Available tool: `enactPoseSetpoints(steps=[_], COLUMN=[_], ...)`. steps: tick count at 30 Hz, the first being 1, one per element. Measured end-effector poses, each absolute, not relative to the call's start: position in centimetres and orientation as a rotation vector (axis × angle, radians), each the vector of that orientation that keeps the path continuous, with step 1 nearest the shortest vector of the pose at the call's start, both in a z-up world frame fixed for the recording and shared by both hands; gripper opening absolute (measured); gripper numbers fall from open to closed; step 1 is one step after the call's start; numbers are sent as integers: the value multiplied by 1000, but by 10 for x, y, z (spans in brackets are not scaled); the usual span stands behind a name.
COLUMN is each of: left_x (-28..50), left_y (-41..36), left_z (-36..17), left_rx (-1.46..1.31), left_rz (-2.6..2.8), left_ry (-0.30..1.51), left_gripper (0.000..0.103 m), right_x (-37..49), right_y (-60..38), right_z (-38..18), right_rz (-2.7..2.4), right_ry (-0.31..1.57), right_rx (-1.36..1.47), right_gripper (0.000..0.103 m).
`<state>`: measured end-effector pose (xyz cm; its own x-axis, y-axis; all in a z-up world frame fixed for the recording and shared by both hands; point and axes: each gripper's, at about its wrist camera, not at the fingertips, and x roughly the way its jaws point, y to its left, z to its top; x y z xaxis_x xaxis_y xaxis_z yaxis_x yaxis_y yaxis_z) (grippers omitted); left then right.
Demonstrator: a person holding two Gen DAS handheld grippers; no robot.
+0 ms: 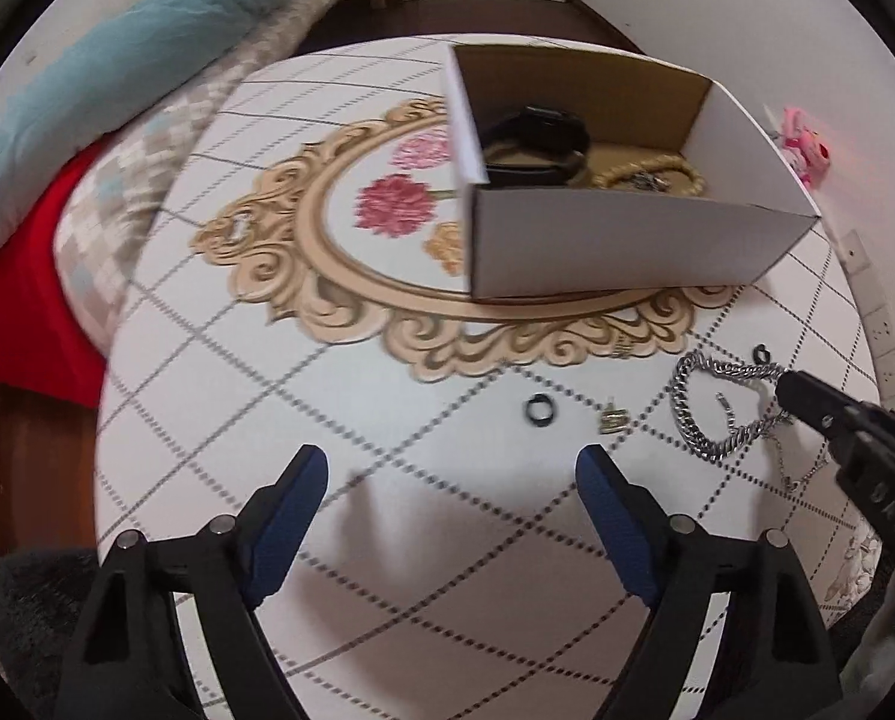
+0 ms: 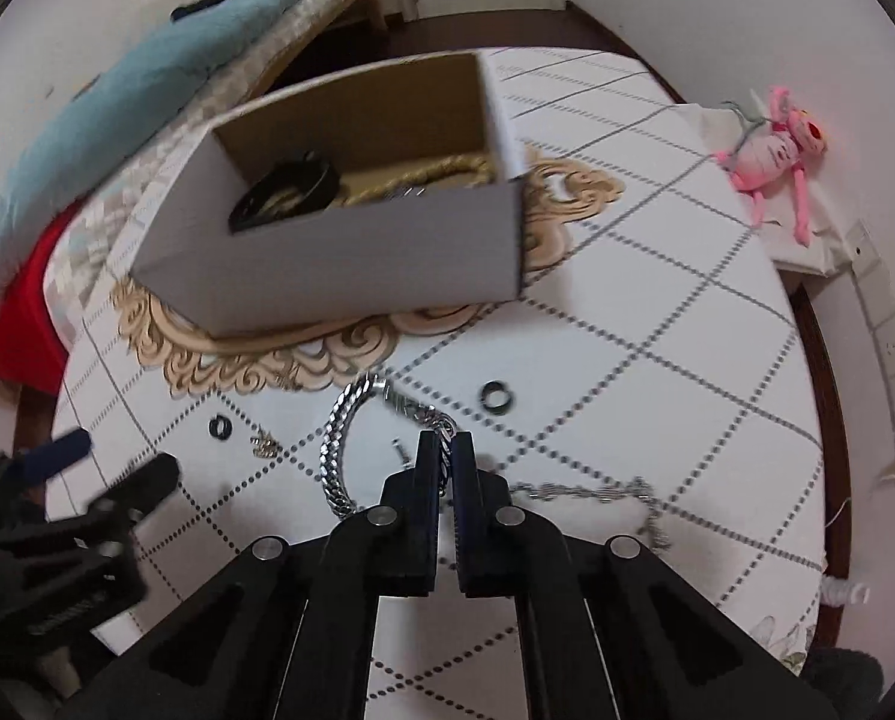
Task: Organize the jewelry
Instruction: 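Grasp the silver chain bracelet with the right tool while the left tool grasps a small black ring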
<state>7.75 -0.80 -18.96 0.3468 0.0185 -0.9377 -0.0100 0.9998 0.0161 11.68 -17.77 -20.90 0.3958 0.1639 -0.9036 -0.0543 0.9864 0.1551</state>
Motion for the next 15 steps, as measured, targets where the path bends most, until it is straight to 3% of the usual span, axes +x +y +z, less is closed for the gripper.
enactPoseSetpoints(steps=[3,7,12,14,15], left_x=[83,88,90,91,90], left_y=[-18,-27,-33,-36,-38], left_z=[-197,-206,-202,-200,-199], left_rx=[27,41,39,47,46], left_rz=[-5,-26,-62,-71,-74], left_ry=[1228,1247,1225,1221,1220], left_gripper=[84,68,41,19,14], right_x=[117,128,128,127,127], right_y=[-188,-198,-199,-198,-199], right_z=[-206,-205,-209,-211,-212], right_rz=[124,110,105,103,103], right_ry=[1154,1158,1168,1173,1174], right_rx=[127,146,143,144,145], right_gripper=[4,4,4,4,4])
